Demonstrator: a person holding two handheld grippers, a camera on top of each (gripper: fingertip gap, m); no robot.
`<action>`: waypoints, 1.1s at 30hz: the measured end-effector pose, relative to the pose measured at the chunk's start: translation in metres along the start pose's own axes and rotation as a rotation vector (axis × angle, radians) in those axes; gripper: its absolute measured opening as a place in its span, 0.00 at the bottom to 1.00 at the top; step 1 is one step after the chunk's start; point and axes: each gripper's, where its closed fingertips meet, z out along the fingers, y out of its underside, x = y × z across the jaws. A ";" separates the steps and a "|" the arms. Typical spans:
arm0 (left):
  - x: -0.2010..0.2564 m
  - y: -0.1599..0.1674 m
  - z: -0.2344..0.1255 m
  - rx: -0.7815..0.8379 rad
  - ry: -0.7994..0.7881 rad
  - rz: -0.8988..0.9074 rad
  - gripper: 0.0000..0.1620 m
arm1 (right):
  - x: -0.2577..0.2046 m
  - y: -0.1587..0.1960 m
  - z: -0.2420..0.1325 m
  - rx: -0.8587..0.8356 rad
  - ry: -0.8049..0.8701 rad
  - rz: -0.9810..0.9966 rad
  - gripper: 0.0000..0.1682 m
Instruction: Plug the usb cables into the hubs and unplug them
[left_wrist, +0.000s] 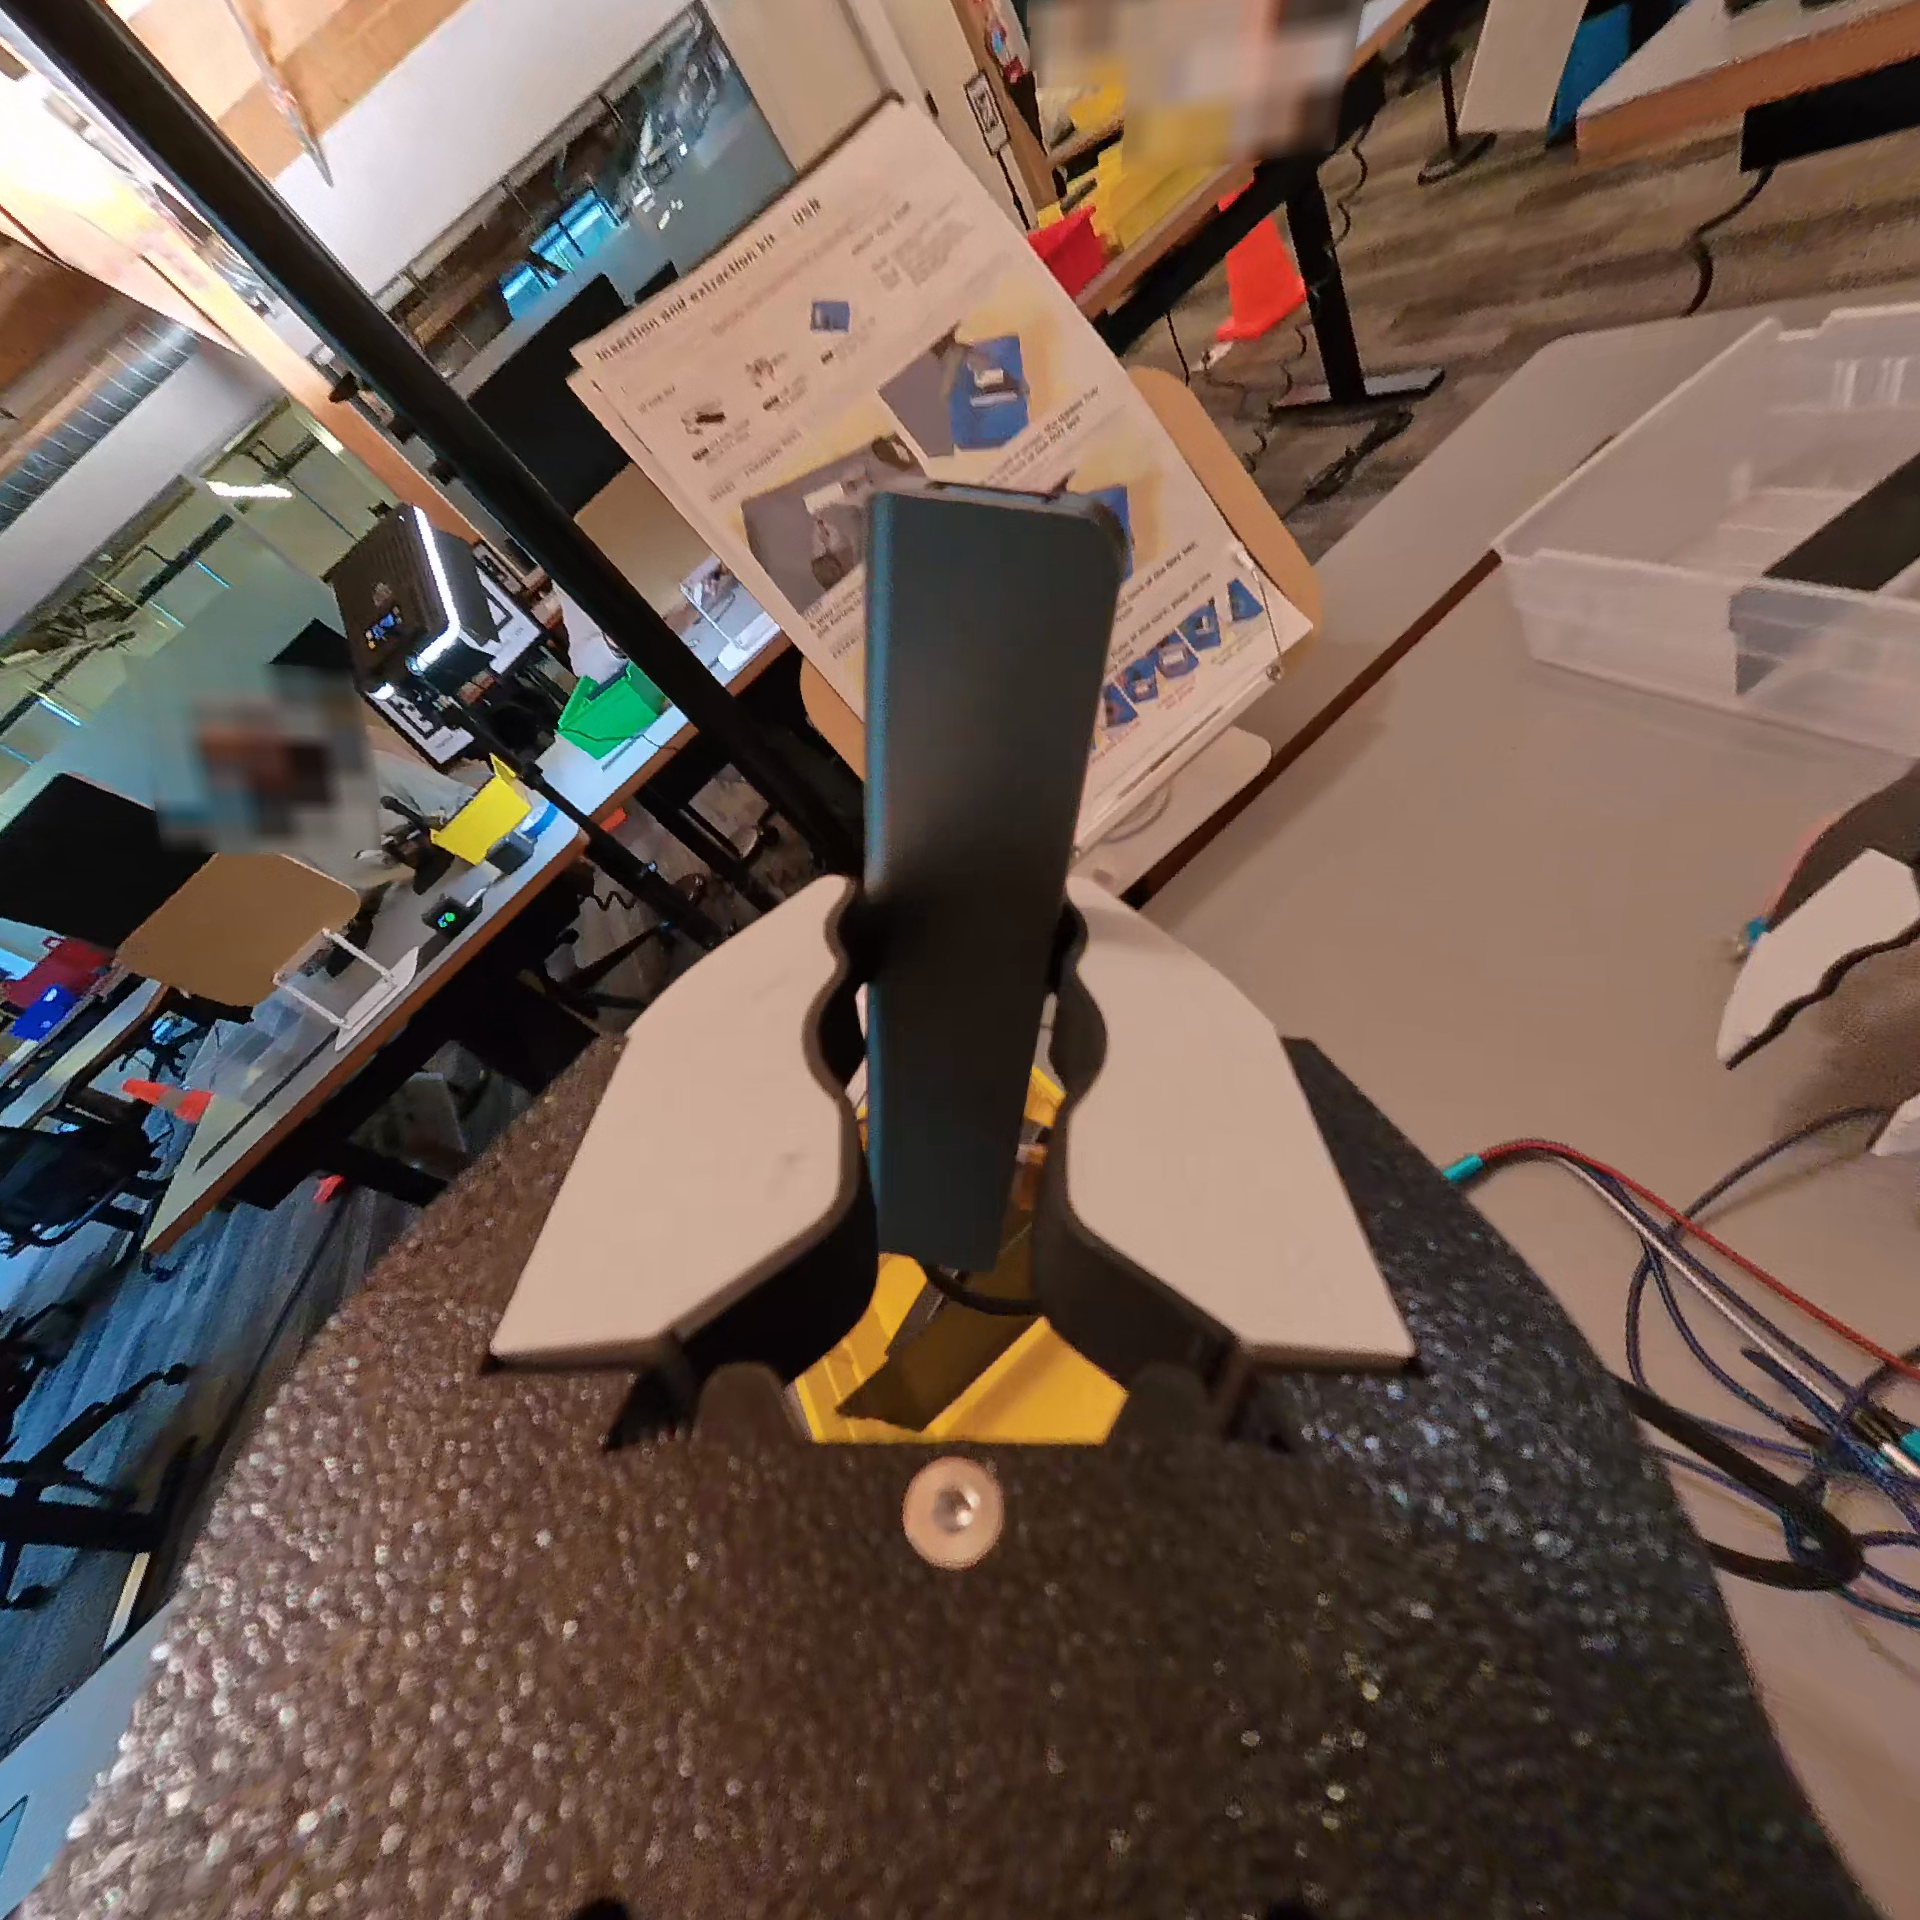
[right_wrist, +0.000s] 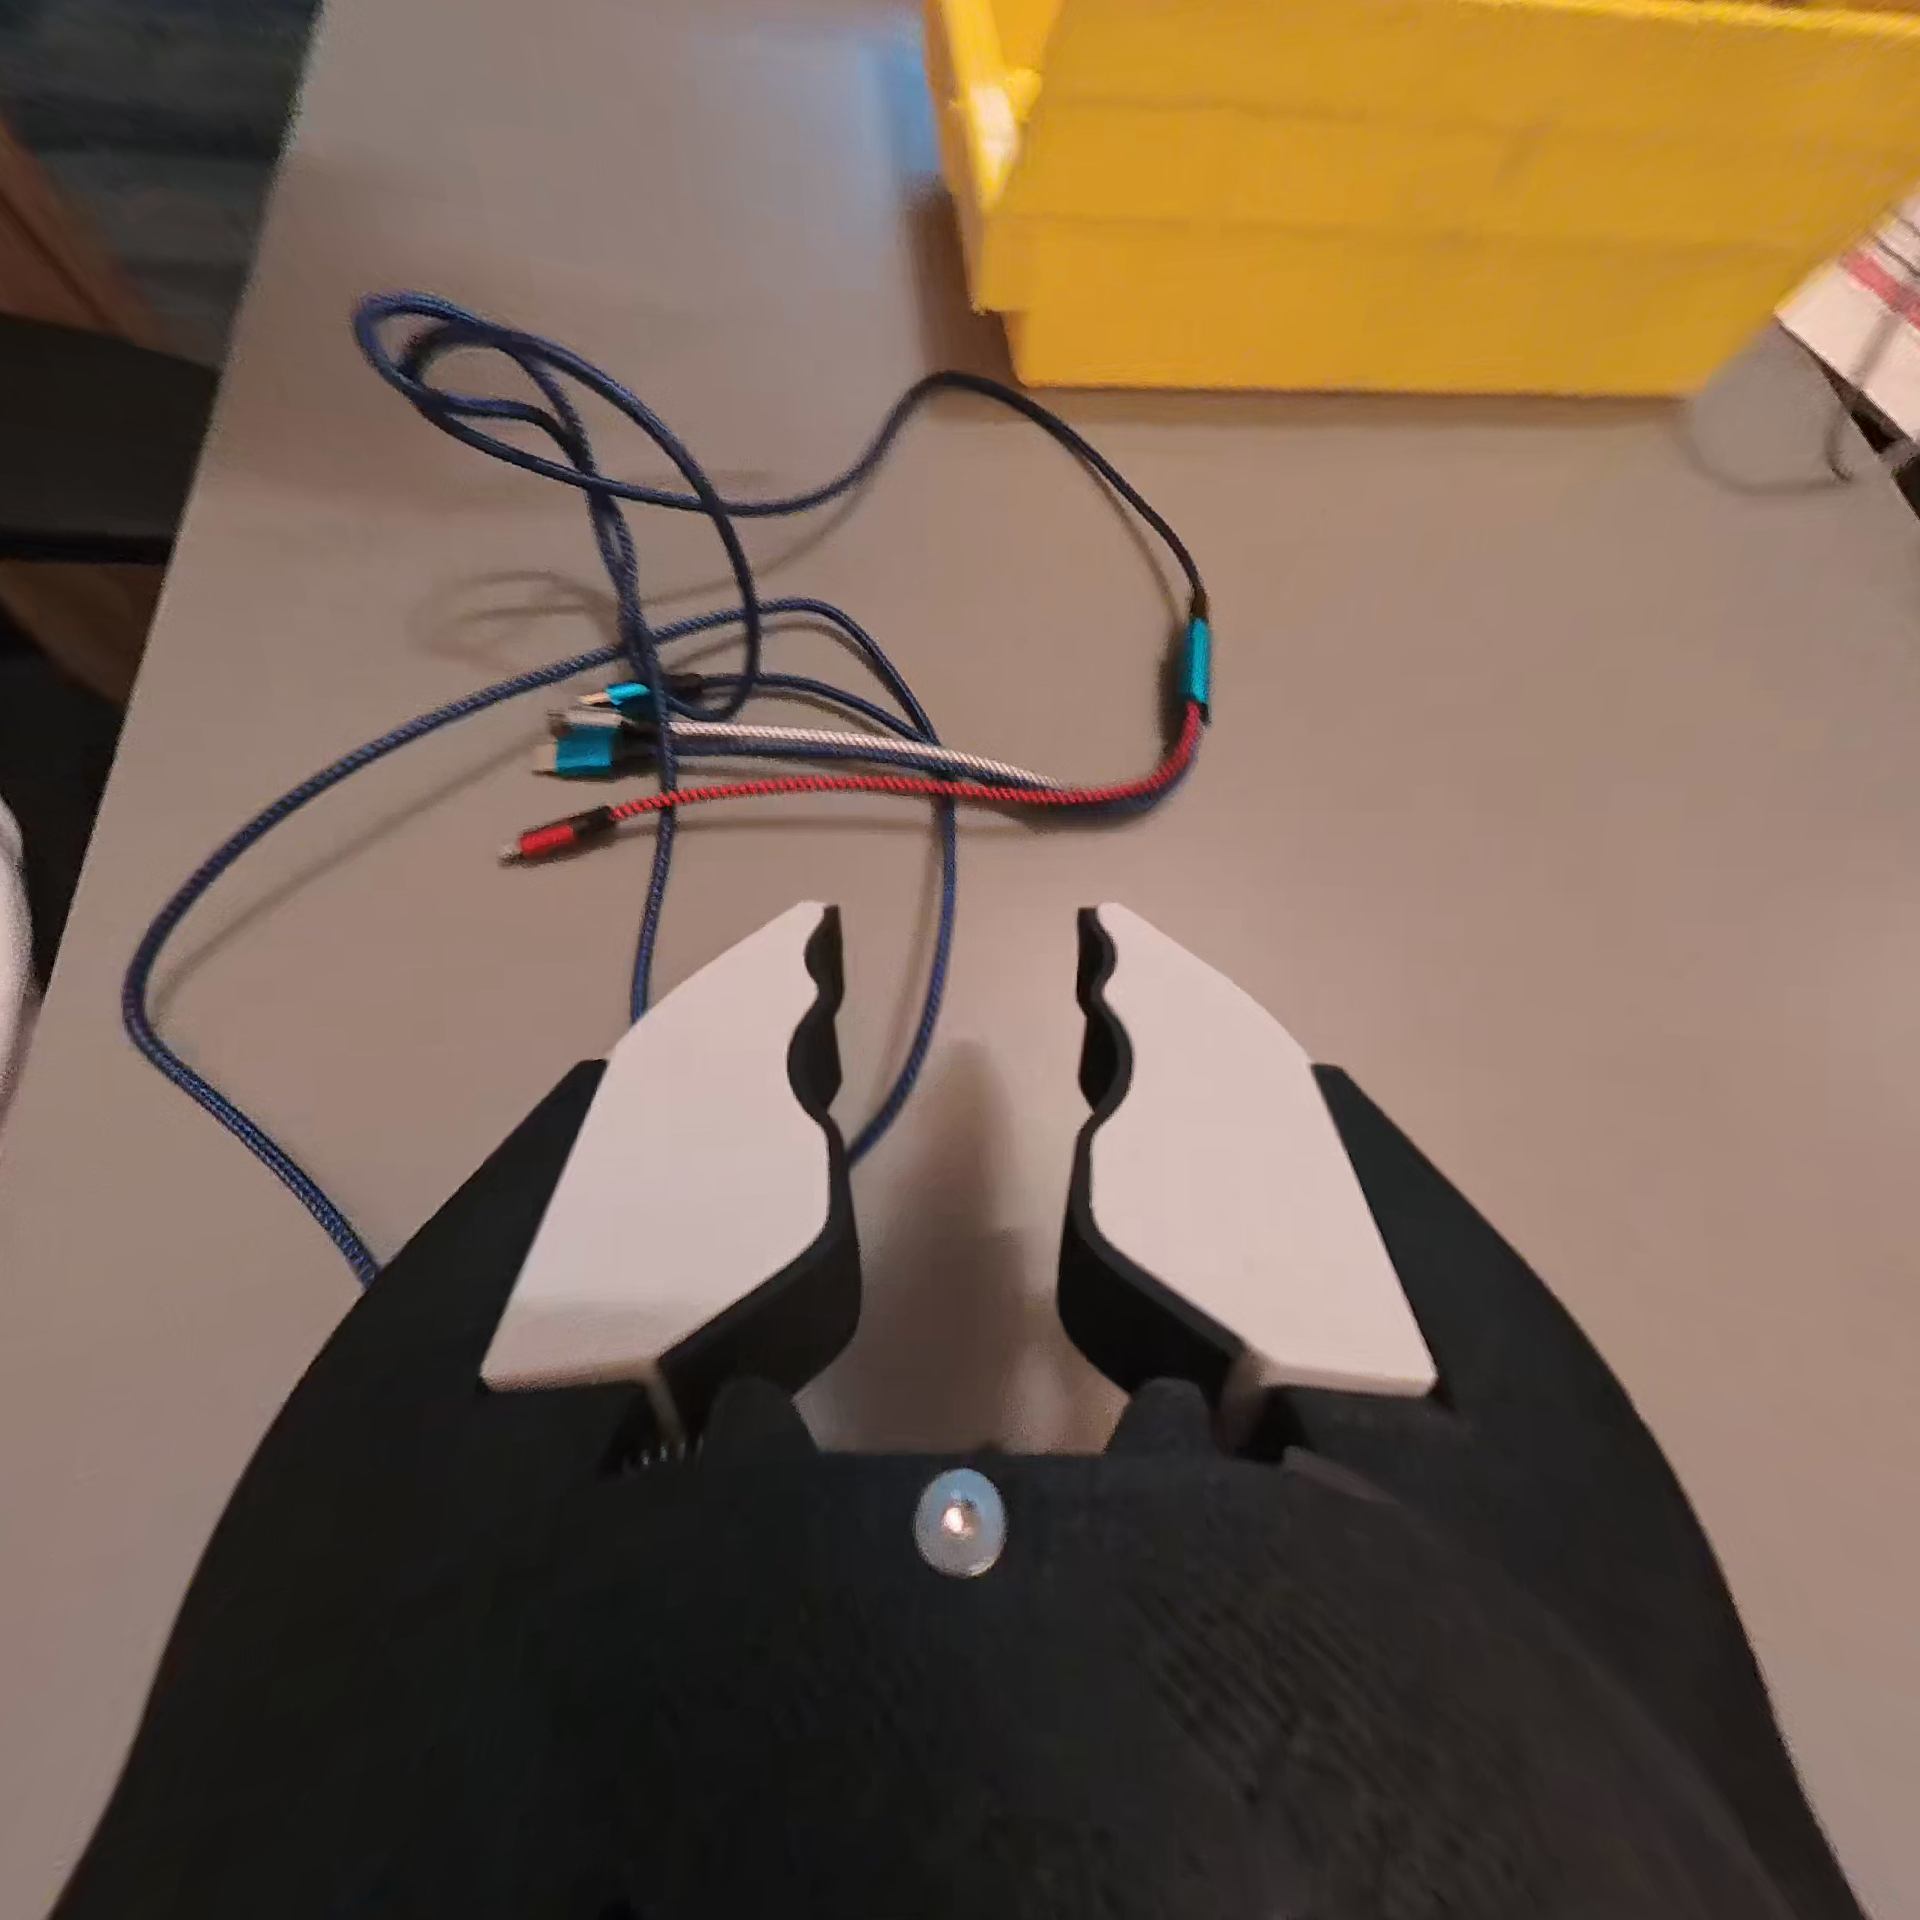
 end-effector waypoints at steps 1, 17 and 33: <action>0.002 0.005 0.000 -0.013 0.005 0.004 0.20 | -0.004 -0.005 0.006 0.005 -0.028 -0.040 0.28; 0.021 0.040 -0.009 -0.114 0.062 0.016 0.20 | -0.019 0.013 0.076 -0.356 -0.415 -0.335 0.22; 0.024 0.058 0.003 -0.079 0.078 -0.046 0.20 | 0.025 -0.017 -0.010 -0.122 -0.176 -0.259 0.02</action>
